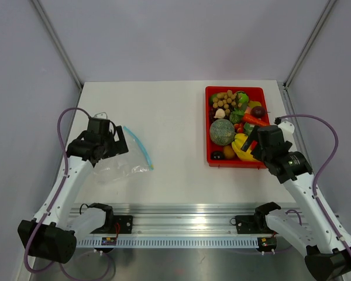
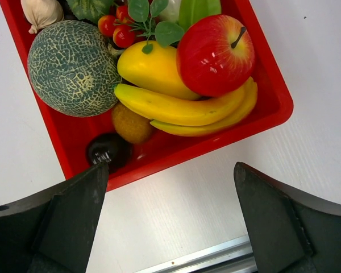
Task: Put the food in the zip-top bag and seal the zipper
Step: Pick up the zipper food storage bag at the center of the board.
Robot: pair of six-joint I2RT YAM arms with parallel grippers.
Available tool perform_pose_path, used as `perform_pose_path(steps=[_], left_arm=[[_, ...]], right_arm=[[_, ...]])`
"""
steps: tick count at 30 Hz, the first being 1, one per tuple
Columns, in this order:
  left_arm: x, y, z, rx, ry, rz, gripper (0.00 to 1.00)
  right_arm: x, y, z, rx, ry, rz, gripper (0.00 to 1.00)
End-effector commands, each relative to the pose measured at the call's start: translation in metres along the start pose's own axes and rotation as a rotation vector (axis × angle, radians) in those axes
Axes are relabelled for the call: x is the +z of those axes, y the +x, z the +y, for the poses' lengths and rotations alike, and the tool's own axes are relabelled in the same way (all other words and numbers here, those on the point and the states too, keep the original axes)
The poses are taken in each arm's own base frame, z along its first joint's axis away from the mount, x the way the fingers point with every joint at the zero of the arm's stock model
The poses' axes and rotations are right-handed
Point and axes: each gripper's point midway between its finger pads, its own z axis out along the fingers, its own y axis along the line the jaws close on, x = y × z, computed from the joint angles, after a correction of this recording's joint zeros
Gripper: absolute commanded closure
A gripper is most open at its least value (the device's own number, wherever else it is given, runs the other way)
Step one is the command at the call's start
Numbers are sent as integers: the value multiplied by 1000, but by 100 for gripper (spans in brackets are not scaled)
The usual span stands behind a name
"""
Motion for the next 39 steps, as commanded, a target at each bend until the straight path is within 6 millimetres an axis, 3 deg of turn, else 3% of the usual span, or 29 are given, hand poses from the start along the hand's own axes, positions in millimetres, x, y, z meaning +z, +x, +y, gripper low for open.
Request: perform_pose_path(steps=[1, 7, 10, 14, 18, 19, 24, 28, 31, 35, 39], left_arm=[[-8, -15, -12, 17, 53, -32, 1], [0, -7, -21, 25, 90, 15, 1], [6, -6, -24, 20, 80, 40, 1], [15, -6, -33, 30, 60, 58, 2], [22, -1, -40, 34, 48, 81, 3], [23, 0, -45, 37, 64, 91, 3], [29, 6, -56, 60, 71, 129, 3], [41, 8, -68, 87, 86, 169, 2], [46, -1, -79, 80, 82, 165, 3], [68, -5, -88, 87, 6, 205, 9], [93, -10, -83, 76, -147, 210, 13]], right_arm=[[0, -3, 11, 7, -67, -15, 1], [2, 8, 14, -5, -90, 23, 1], [4, 17, 26, -38, -153, 71, 1], [1, 27, 63, -57, -297, 130, 1], [3, 45, 90, -125, -312, 156, 1], [-5, 53, 105, -164, -341, 162, 1], [4, 74, 130, -243, -300, 195, 1], [-1, 83, 149, -250, -323, 192, 1], [0, 93, 153, -270, -318, 211, 1], [-2, 102, 153, -236, -348, 234, 1], [-10, 98, 144, -201, -363, 217, 1]])
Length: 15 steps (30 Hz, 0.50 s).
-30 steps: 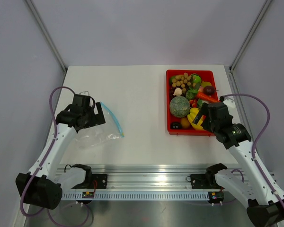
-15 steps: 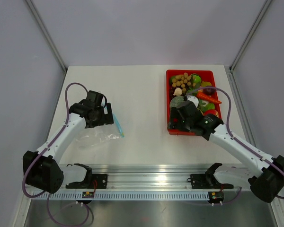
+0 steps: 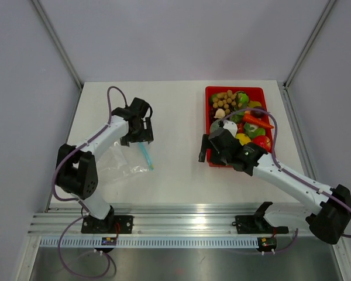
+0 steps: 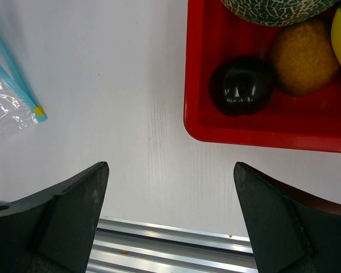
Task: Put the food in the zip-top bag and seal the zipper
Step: Pick up the zipper food storage bag at the center of the board.
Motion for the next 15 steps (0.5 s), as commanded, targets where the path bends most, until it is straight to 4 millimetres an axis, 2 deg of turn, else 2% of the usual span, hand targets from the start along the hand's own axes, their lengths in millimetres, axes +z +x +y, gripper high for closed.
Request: perform_pose_path(steps=[1, 4, 9, 10, 11, 14, 15], left_arm=[[11, -19, 0, -56, -114, -40, 13], [26, -21, -2, -60, -188, -34, 14], [48, -13, 13, -63, -315, 5, 21], [53, -10, 14, -55, -325, 14, 26], [56, -9, 14, -57, -325, 12, 39], [64, -3, 13, -52, -314, 23, 51], [64, -2, 13, -51, -308, 26, 58]], right_arm=[[-14, -12, 2, 62, -33, -69, 1], [-21, -12, -4, 68, -23, -80, 1], [-27, -7, -13, 86, -15, -80, 1], [-26, -4, -15, 89, -12, -74, 1], [-27, -4, -15, 96, -17, -78, 1], [-27, 2, -17, 107, -22, -65, 0], [-27, 3, -17, 113, -22, -63, 1]])
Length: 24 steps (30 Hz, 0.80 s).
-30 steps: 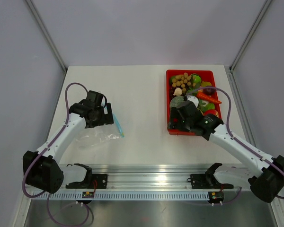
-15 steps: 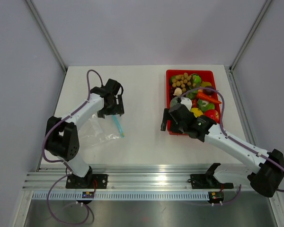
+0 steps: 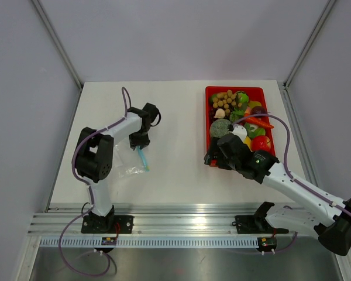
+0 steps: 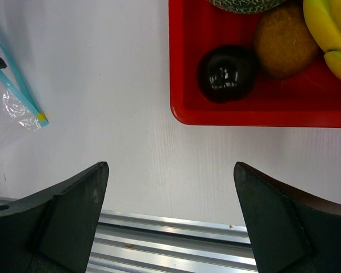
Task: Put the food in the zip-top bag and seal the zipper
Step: Pick up the zipper food storage bag at the center of the board, then open the zipper of the food storage bag at the center of the board.
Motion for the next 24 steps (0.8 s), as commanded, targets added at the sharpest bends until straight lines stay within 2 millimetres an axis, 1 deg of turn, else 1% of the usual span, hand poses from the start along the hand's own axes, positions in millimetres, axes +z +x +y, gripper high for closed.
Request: perform_pose_path(steps=[1, 2, 3, 4, 5, 7, 8, 9, 10, 11, 12, 13, 14, 15, 16, 17, 18, 19, 21, 22, 24], left_arm=[[3, -7, 2, -23, -15, -45, 64], [2, -5, 2, -21, -10, -42, 70], [1, -6, 2, -23, -5, -48, 85], [0, -5, 3, -20, 0, -49, 94], [-6, -6, 3, -22, 21, -57, 100], [-16, -8, -2, 4, 85, -77, 100], [-30, -6, -6, 14, 164, -85, 100], [-36, -4, -9, 63, 216, -97, 100], [-44, -10, -21, 74, 301, -139, 100], [-50, 8, -33, 119, 423, -99, 100], [-69, 4, -37, 150, 514, -148, 100], [-82, 2, -46, 159, 595, -182, 100], [-94, 10, -54, 179, 688, -168, 100], [-108, 12, -55, 188, 744, -191, 100], [-117, 11, -59, 189, 793, -207, 100], [-128, 17, -64, 198, 857, -195, 100], [-138, 18, -64, 193, 893, -203, 100], [-145, 18, -65, 193, 927, -208, 100], [-159, 23, -68, 191, 987, -193, 100], [-168, 24, -67, 191, 1013, -205, 100], [-179, 26, -68, 182, 1062, -199, 100]], right_arm=[[-3, 2, -2, 37, 3, -10, 1], [-4, 2, -3, 41, 1, -11, 1], [-4, 3, -5, 47, 6, -10, 1], [-4, 4, -6, 46, 8, -11, 0], [-5, 4, -7, 50, 8, -13, 1], [-5, 5, -9, 53, 10, -11, 0], [-5, 5, -8, 54, 8, -11, 0], [-5, 5, -7, 51, 4, -8, 0], [-4, 4, -8, 53, 14, -14, 1], [-1, 4, -10, 52, 35, -10, 1], [-1, -1, -4, 52, 31, -18, 0], [1, -4, 3, 50, 15, -15, 1], [9, -2, 9, 33, 21, 12, 1], [7, -12, 24, 28, -12, 6, 1], [16, -8, 36, 18, -24, 38, 1], [19, -9, 47, 10, -44, 47, 1], [18, -19, 62, 9, -79, 38, 0], [26, -16, 75, 4, -100, 62, 1], [25, -22, 99, 15, -165, 66, 0], [32, -23, 110, 23, -193, 67, 0], [35, -23, 125, 40, -237, 82, 1]])
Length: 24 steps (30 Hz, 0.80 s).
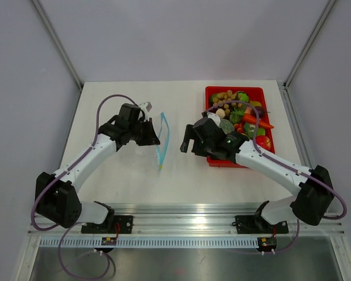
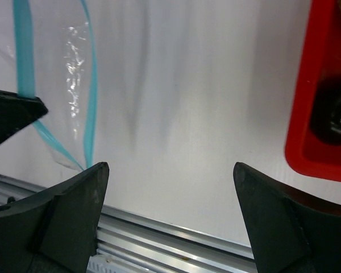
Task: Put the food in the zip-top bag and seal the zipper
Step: Open the zipper of the food storage bag at the center of the board.
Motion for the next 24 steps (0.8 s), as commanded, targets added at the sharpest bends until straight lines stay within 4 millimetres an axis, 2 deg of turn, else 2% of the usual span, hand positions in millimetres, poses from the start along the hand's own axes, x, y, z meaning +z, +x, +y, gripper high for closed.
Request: perform_pose_path(steps=[1, 4, 7, 10, 12, 13, 14, 15, 18, 20, 21, 23, 24], left_arm=[[-17, -2, -38, 15, 198, -19, 100], [-22, -4, -42, 1, 210, -29, 100], [-25, -3, -44, -7, 215, -27, 100], [-30, -4, -46, -5, 215, -35, 100], [-33, -3, -46, -2, 218, -40, 100], [-35, -3, -46, -3, 218, -39, 100], [-36, -2, -47, -3, 217, -39, 100], [-39, -2, -47, -2, 213, -37, 100], [-46, -2, -39, 10, 159, -41, 100], [-50, -4, -30, 29, 96, -45, 100], [-57, -1, -27, 30, 61, -21, 100], [-61, -2, -15, 52, -15, -13, 100], [-64, 3, -8, 54, -50, 10, 100]], right_arm=[[3, -17, 55, 34, -174, -25, 2], [14, -20, 73, 41, -227, -21, 4], [42, -12, 81, 41, -214, 28, 6], [56, -10, 92, 59, -242, 34, 8], [64, -7, 101, 68, -292, 47, 16], [67, -6, 102, 72, -295, 46, 23], [68, -8, 105, 75, -299, 44, 33], [70, -6, 103, 75, -286, 53, 61], [67, -7, 93, 79, -248, 35, 100], [58, -15, 86, 72, -224, -4, 100], [55, -19, 75, 58, -174, -26, 100], [39, -31, 74, 16, -149, -67, 100], [36, -32, 61, -6, -84, -76, 100]])
